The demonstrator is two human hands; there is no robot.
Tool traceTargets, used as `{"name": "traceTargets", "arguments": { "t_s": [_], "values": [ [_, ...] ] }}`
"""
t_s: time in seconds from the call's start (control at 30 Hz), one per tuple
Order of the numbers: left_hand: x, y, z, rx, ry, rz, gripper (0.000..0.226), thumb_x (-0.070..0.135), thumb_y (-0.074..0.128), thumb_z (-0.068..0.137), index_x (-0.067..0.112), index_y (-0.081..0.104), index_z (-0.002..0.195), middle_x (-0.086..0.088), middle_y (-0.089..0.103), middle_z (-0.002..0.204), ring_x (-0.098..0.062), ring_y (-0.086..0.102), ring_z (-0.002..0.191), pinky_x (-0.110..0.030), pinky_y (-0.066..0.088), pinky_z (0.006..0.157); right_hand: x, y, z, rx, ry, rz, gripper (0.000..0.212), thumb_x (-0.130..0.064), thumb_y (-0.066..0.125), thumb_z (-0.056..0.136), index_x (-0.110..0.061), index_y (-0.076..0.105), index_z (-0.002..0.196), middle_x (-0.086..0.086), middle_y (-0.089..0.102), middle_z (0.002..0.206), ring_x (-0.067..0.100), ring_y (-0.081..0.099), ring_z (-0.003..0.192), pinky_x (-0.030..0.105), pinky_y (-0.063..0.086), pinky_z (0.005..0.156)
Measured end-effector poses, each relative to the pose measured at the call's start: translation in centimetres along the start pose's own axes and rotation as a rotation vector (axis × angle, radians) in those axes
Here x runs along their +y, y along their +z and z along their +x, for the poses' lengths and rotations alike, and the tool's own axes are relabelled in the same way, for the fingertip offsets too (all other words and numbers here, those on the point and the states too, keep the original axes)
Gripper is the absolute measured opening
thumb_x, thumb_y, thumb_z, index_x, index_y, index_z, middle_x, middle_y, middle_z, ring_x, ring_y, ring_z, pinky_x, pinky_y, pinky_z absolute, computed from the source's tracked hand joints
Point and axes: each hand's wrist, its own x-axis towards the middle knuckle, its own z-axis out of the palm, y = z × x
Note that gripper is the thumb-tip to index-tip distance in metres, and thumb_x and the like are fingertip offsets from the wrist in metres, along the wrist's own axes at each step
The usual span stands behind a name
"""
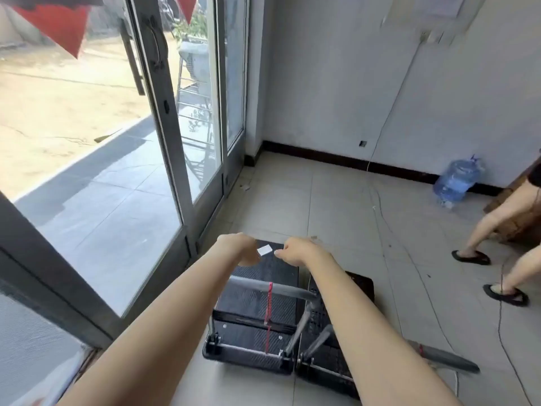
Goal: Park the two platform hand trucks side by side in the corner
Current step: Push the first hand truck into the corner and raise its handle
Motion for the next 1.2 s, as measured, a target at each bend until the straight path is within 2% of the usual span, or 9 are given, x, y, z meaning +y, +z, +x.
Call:
{"name": "traceTargets", "arguments": {
  "t_s": [0.27, 0.37, 0.43, 0.57, 0.73, 0.9, 1.03, 1.13, 1.2],
  "values": [
    [-0.7, 2.4, 0.8, -0.041, -0.014, 0.01, 0.04, 0.04, 0.045, 0.097, 0.016, 0.057, 0.126, -0.005, 0.057, 0.128, -0.025, 0.057, 0.114, -0.034, 0.045, 0.086, -1.4, 2.0, 0.5, -0.035, -0.019, -0.044, 0.05, -0.042, 0.04, 0.092, -0.015, 0.049, 0.133, 0.013, 0.05, 0.139, 0.032, 0.049, 0.121, 0.037, 0.041, 0.095],
    [-0.6, 3.3, 1.4, -0.025, -0.016, 0.005, 0.038, 0.039, 0.044, 0.098, 0.016, 0.058, 0.124, -0.005, 0.058, 0.127, -0.025, 0.057, 0.113, -0.033, 0.044, 0.082, -1.3, 3.2, 1.3, -0.023, -0.013, -0.032, 0.04, -0.045, 0.041, 0.09, -0.016, 0.061, 0.108, 0.015, 0.055, 0.131, 0.033, 0.053, 0.113, 0.039, 0.044, 0.089],
    [-0.4, 4.1, 1.6, 0.002, -0.014, -0.004, 0.034, 0.035, 0.043, 0.098, 0.016, 0.058, 0.123, -0.005, 0.059, 0.124, -0.025, 0.058, 0.111, -0.032, 0.04, 0.077, -1.3, 4.4, 1.5, 0.011, 0.001, -0.02, 0.037, -0.047, 0.041, 0.09, -0.015, 0.058, 0.094, 0.016, 0.058, 0.125, 0.031, 0.054, 0.106, 0.04, 0.045, 0.087],
    [-0.2, 7.2, 2.6, 0.074, 0.013, -0.022, 0.03, 0.025, 0.038, 0.098, 0.017, 0.06, 0.117, -0.006, 0.061, 0.121, -0.026, 0.056, 0.112, -0.034, 0.039, 0.079, -1.5, 8.0, 1.4, 0.08, -0.003, -0.05, 0.046, -0.046, 0.035, 0.095, -0.014, 0.048, 0.125, 0.013, 0.048, 0.134, 0.033, 0.038, 0.128, 0.051, 0.035, 0.101],
    [-0.3, 12.6, 4.6, 0.19, 0.031, -0.043, 0.03, 0.025, 0.041, 0.096, 0.017, 0.052, 0.123, -0.006, 0.053, 0.128, -0.027, 0.044, 0.123, -0.041, 0.037, 0.097, -1.6, 13.2, 2.1, 0.165, -0.028, -0.087, 0.036, -0.035, 0.032, 0.095, -0.015, 0.042, 0.124, 0.013, 0.044, 0.133, 0.033, 0.033, 0.127, 0.054, 0.03, 0.102],
    [-0.8, 16.9, 6.3, 0.403, 0.059, -0.158, 0.028, 0.033, 0.039, 0.094, 0.022, 0.057, 0.113, -0.001, 0.058, 0.111, -0.028, 0.052, 0.106, -0.039, 0.039, 0.09, -0.6, 16.5, 3.8, 0.367, -0.009, -0.077, 0.036, -0.039, 0.028, 0.096, -0.019, 0.047, 0.118, 0.01, 0.054, 0.119, 0.032, 0.045, 0.115, 0.049, 0.03, 0.101],
    [-1.7, 18.1, 7.2, 0.575, 0.082, -0.224, 0.036, 0.039, 0.031, 0.087, 0.025, 0.064, 0.092, 0.001, 0.062, 0.083, -0.028, 0.061, 0.078, -0.041, 0.048, 0.075, 0.5, 17.9, 4.6, 0.494, 0.049, -0.064, 0.057, -0.05, 0.015, 0.087, -0.02, 0.059, 0.105, 0.012, 0.064, 0.097, 0.034, 0.056, 0.1, 0.057, 0.033, 0.101],
    [-1.8, 17.7, 7.5, 0.455, 0.074, -0.216, 0.041, 0.044, 0.022, 0.095, 0.028, 0.057, 0.109, 0.003, 0.061, 0.101, -0.024, 0.056, 0.099, -0.037, 0.036, 0.094, 1.0, 17.9, 4.6, 0.508, 0.091, -0.075, 0.053, -0.053, 0.019, 0.087, -0.024, 0.062, 0.102, 0.009, 0.063, 0.09, 0.032, 0.058, 0.094, 0.06, 0.035, 0.099],
    [-1.8, 17.6, 7.9, 0.413, 0.069, -0.17, 0.057, 0.048, 0.005, 0.09, 0.028, 0.054, 0.112, 0.004, 0.06, 0.106, -0.023, 0.053, 0.106, -0.036, 0.03, 0.1, 1.3, 17.8, 4.8, 0.485, 0.123, -0.061, 0.054, -0.055, 0.018, 0.087, -0.026, 0.061, 0.103, 0.008, 0.063, 0.091, 0.031, 0.056, 0.095, 0.058, 0.034, 0.099]
  ]
}}
